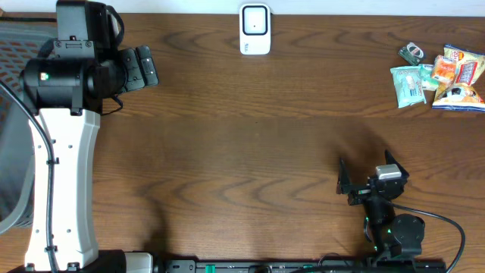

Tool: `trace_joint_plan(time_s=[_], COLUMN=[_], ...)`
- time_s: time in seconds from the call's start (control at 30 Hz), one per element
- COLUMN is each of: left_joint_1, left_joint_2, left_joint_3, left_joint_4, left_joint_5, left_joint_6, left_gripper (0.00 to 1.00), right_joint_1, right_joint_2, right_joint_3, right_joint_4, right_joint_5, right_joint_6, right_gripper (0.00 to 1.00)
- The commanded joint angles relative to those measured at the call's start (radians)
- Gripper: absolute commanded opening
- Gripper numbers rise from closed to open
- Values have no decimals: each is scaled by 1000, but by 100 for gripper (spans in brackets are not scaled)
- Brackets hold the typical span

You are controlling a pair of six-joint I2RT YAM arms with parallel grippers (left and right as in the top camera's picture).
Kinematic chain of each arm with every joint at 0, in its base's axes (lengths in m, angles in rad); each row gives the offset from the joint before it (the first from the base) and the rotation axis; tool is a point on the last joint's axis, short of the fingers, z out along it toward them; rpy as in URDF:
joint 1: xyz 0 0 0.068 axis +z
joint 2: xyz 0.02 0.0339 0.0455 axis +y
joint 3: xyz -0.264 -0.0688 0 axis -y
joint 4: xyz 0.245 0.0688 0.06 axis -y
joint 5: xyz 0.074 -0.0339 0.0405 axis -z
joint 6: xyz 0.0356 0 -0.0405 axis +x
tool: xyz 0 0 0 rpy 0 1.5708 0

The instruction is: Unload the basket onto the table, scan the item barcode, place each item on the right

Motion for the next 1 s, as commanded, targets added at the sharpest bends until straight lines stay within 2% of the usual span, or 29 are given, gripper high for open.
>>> trace_joint_plan(time_s=[0.0,0.5,0.97], left_joint_1=[0,0,0], left_joint_2=[5,5,5], left_joint_3=[-1,-1,-1], left_joint_4=[-3,-3,-3], left_joint_5=[-5,-5,-5], left_joint_6=[3,3,3], left_gripper=[98,98,98], right_joint_1=[-10,-8,-8], right_joint_2=[-10,-10,-10], right_joint_3=[-1,0,0], right_joint_4=[-11,-18,-14], right_joint_5=[43,103,98], right_joint_6=[-10,59,43], right_gripper=[99,99,99])
